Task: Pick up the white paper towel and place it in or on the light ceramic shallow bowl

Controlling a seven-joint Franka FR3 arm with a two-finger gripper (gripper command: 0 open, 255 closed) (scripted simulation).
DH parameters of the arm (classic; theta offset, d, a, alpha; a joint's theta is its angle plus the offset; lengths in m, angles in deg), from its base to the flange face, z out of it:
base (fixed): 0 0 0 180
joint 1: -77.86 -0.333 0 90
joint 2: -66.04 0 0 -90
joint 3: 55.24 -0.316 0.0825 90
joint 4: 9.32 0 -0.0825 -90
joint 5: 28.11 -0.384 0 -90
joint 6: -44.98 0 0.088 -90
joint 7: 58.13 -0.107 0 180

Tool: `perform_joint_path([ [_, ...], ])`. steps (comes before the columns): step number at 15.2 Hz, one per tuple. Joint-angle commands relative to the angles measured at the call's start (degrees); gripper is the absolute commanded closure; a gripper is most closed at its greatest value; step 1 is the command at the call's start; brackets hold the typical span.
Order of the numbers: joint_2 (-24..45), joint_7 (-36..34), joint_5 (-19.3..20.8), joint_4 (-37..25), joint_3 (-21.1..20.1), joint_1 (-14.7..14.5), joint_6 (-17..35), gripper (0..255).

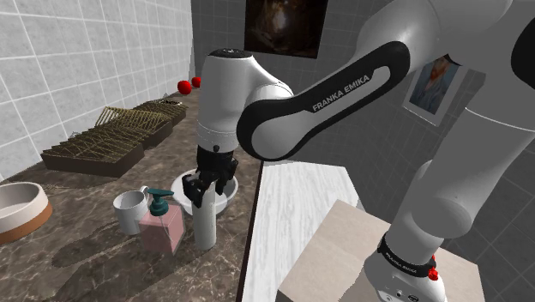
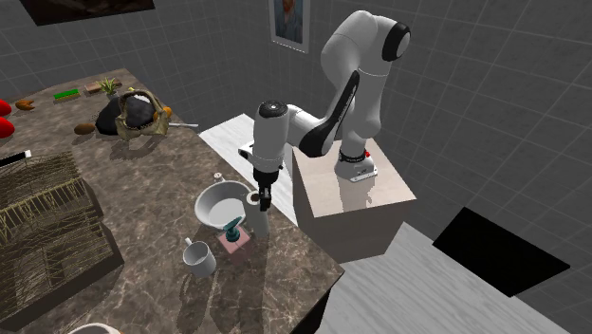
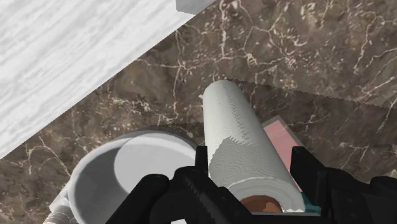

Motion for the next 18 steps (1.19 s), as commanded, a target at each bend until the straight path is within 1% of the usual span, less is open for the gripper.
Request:
perform_joint_path([
  [1,0.00,0.00,-0.01,0.01,0.00,0.00,0.00,255],
  [6,0.02,-0.01,0.01,0.00,-0.01,0.00,0.00,255],
  [18,-4.34,3.00,-3.44,-5.69,1.19,-0.31,-9.22,255],
])
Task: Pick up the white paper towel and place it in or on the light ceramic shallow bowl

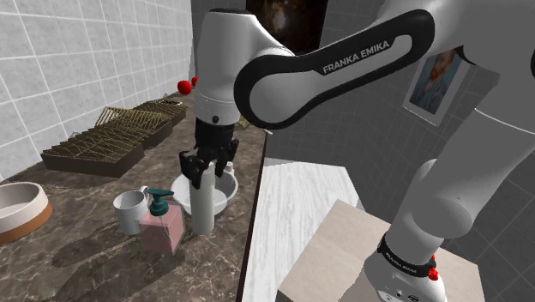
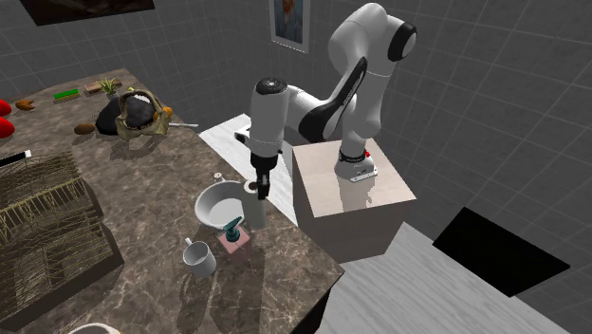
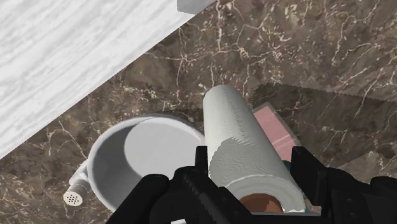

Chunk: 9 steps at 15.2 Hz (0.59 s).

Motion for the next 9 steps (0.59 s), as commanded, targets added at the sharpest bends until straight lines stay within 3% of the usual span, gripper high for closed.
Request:
perform_joint_path([
  [1,-0.59,0.39,-0.40,-1.16,0.22,-0.03,-1.67,255],
  [9,-2.13,1.42,-1.33,-6.01,0.94,-0.03,-7.81,255],
])
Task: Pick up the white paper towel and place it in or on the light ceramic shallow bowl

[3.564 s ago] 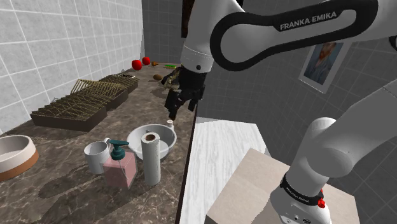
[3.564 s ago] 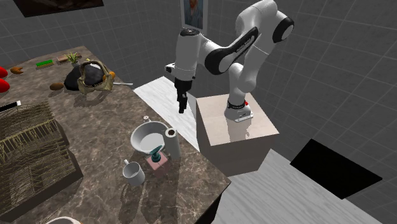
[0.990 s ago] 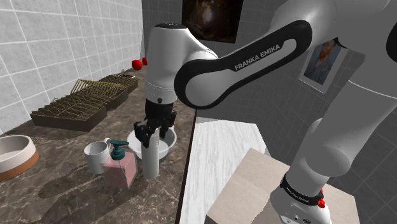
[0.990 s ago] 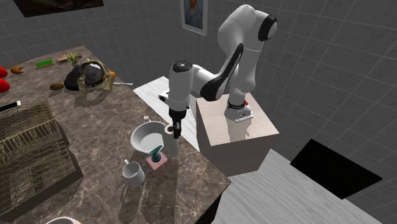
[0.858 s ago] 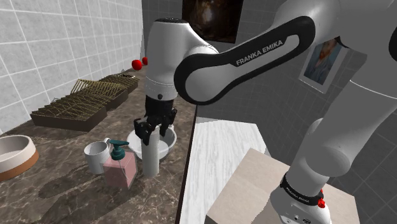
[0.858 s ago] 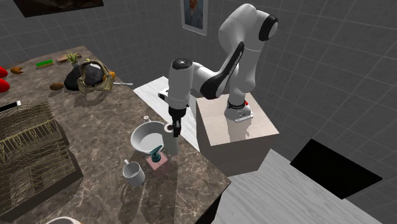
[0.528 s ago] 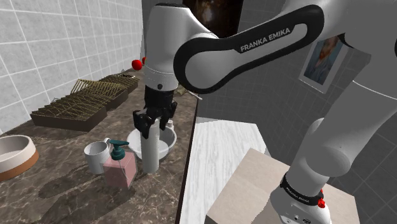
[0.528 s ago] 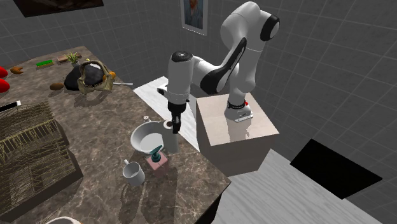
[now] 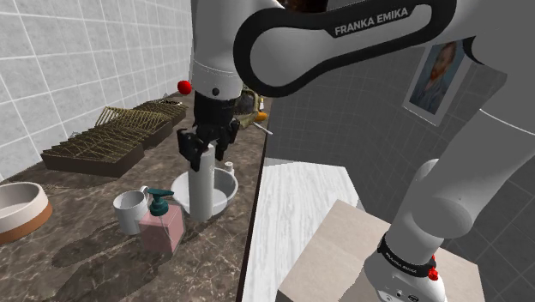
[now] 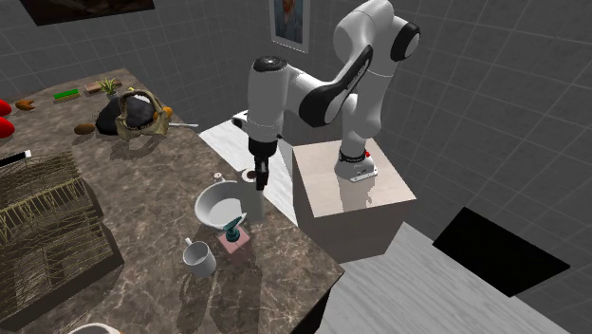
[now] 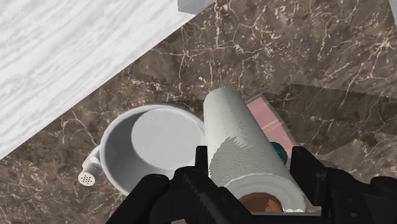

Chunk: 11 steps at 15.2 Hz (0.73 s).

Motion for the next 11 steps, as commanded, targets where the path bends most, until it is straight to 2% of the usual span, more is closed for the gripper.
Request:
perform_joint_path([
  [1,-0.09,0.13,-0.03,-1.52,0.12,0.05,-1.61,255],
  [9,-0.57,0.60,-0.24,-6.75,0.58,0.19,-7.24,255],
  [11,0.83,2.51,0.42,-9.48,1.77,1.22,-8.76,255],
])
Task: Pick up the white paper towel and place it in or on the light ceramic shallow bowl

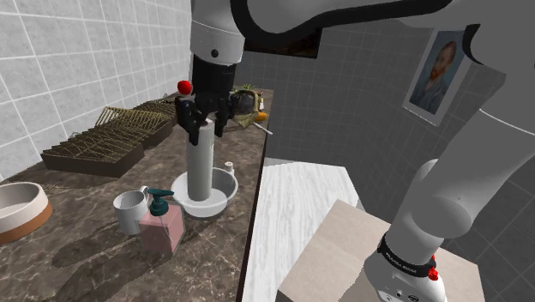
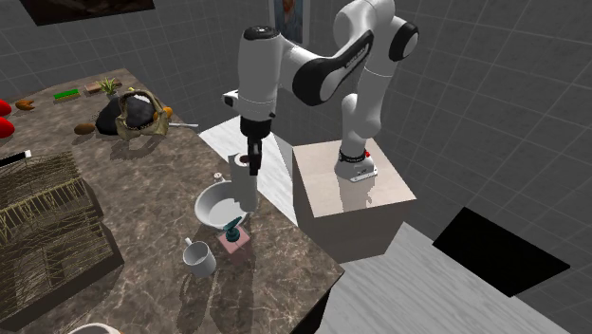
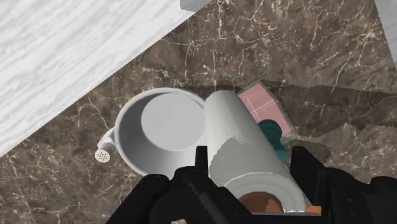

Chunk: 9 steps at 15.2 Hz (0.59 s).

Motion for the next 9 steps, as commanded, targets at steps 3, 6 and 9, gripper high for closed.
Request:
perform_joint_path([
  [3,3.19,3.31,1.46,-5.98,1.99,1.88,-3.21,255],
  [6,6.26,5.72,2.74,-11.35,3.32,3.23,-5.86,255],
  [9,9.92,7.90,4.20,-17.57,4.42,4.39,-8.82,255],
])
